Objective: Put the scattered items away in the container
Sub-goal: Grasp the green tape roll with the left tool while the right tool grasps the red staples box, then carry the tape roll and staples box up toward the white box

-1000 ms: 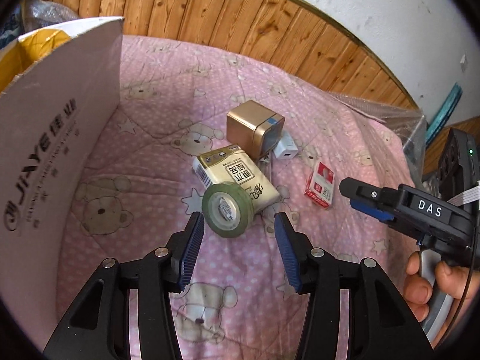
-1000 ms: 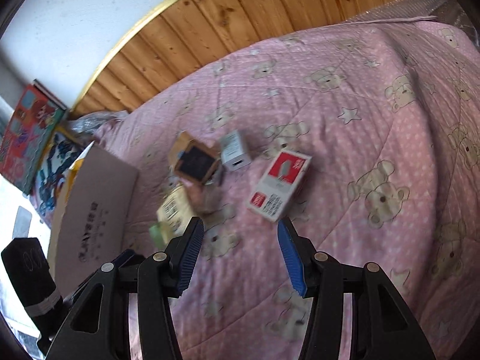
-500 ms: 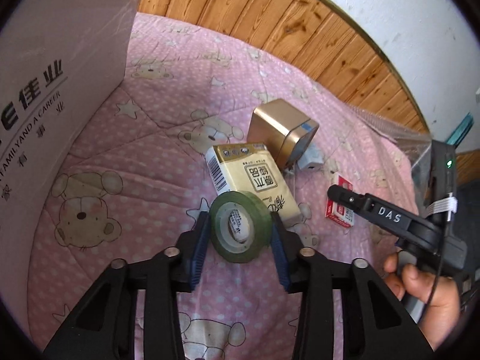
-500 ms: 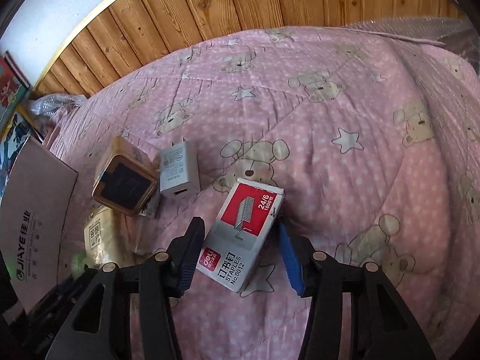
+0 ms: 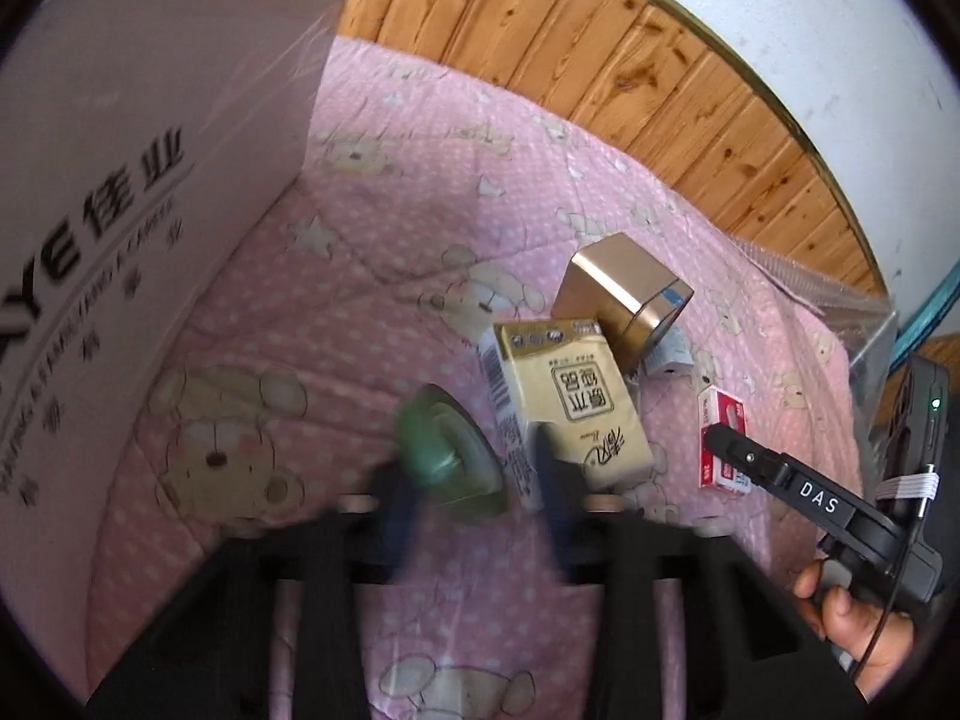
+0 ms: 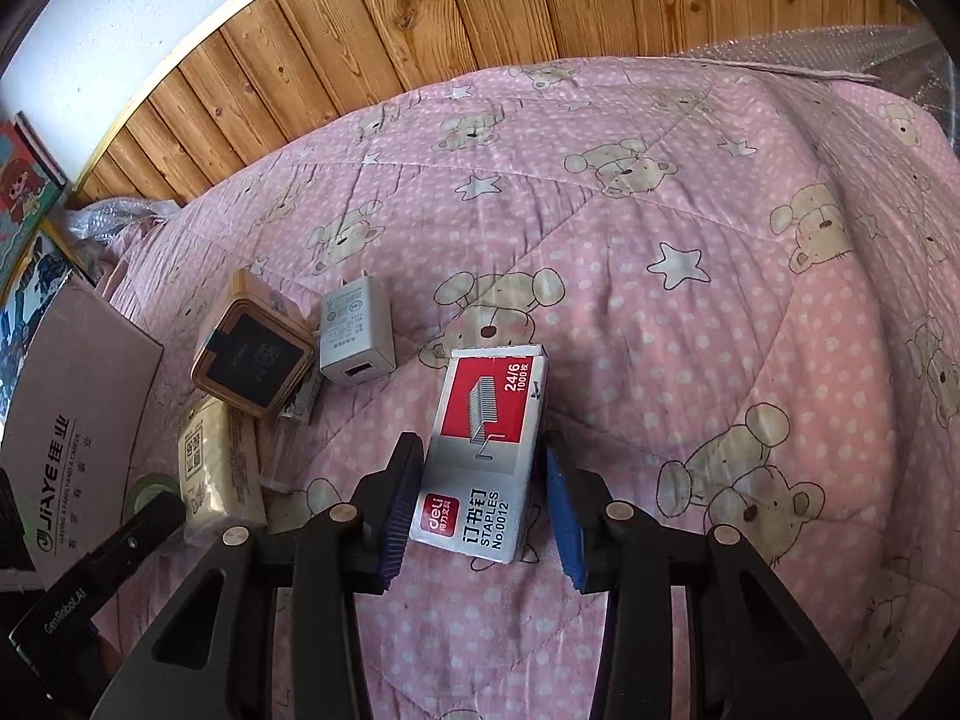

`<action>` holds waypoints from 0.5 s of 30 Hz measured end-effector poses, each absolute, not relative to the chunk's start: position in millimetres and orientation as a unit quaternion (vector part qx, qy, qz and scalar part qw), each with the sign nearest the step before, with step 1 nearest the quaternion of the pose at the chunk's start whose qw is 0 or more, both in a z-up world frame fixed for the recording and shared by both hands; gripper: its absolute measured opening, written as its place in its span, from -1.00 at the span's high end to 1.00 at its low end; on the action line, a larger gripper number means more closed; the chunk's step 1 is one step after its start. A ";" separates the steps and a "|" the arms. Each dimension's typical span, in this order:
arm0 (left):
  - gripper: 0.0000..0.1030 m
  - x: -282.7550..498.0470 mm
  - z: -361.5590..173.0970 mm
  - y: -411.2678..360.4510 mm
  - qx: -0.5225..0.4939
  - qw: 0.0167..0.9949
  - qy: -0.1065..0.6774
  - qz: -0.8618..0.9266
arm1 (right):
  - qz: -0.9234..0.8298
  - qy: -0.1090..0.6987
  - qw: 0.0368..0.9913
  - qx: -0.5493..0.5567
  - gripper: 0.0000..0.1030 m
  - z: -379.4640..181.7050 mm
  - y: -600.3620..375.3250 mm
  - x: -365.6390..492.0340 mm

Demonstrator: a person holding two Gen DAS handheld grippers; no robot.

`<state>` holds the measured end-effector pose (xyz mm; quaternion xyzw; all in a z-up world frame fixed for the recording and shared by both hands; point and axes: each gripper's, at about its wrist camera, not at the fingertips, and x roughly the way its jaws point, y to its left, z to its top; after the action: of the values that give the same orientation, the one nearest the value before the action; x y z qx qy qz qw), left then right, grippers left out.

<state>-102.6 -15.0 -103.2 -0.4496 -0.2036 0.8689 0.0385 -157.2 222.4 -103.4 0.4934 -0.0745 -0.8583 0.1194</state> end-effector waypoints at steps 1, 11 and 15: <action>0.72 -104.7 -105.9 -15.2 -0.458 0.035 -0.199 0.866 | -0.860 -0.071 0.122 0.491 0.19 -103.4 221.9 -157.3; 0.83 -92.1 -97.2 -18.5 -0.444 0.047 -0.194 0.873 | -0.857 -0.087 0.130 0.491 0.20 -98.3 227.8 -149.9; 0.83 -80.6 -89.7 -23.5 -0.445 0.045 -0.192 0.874 | -0.854 -0.101 0.136 0.492 0.20 -91.5 225.0 -135.5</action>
<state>-80.6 -23.5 -89.7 -0.4447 -0.1922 0.8737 0.0449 -135.5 225.0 -91.5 0.4922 -0.1015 -0.8538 0.1361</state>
